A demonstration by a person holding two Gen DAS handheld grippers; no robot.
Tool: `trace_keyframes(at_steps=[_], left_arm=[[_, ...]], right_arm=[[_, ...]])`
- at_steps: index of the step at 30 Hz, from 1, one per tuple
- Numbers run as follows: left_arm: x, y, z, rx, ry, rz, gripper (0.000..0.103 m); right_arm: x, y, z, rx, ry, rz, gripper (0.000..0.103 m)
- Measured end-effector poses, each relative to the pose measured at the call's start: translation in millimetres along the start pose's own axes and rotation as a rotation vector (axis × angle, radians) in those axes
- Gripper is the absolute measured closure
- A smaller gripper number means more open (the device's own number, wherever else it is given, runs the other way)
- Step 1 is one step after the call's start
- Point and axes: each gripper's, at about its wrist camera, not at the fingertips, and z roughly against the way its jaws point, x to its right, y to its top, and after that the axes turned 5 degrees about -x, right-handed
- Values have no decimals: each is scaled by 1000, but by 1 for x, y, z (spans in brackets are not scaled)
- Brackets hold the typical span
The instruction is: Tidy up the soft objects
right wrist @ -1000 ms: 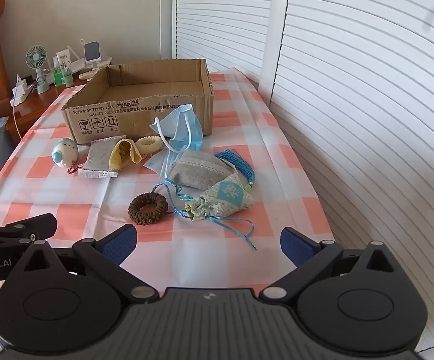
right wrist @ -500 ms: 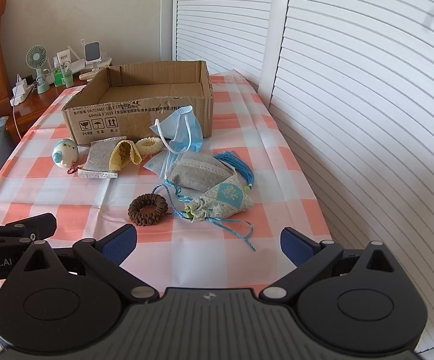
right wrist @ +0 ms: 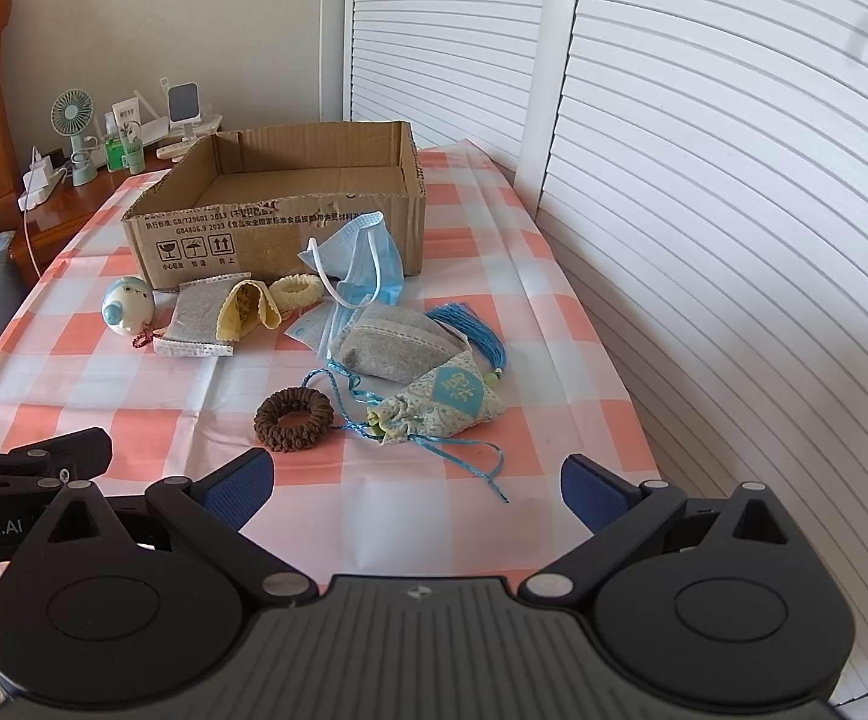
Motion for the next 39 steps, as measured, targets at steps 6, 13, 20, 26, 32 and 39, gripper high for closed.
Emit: trace_keyframes(at_steps=[6,13,20,26,32,39], left_arm=[[0,0,0,1,0,0,0],[0,0,0,2,-2,0,0],[0,0,1,3,-2,0,0],[0,0,1,2,-2,0,0],[0,0,1,2,-2,0,0],[0,2,1,-2,-3,1,0]], right_arm=[[0,0,1,2,-2,1,0],[-2,-1,0,3,-4,3,0],[-1,1,2,3,-7,4,0],[-1,1,3,4,-8,5,0],[0,1,3,4,-8,5,0],[0,3,2,0,-11,7,0]])
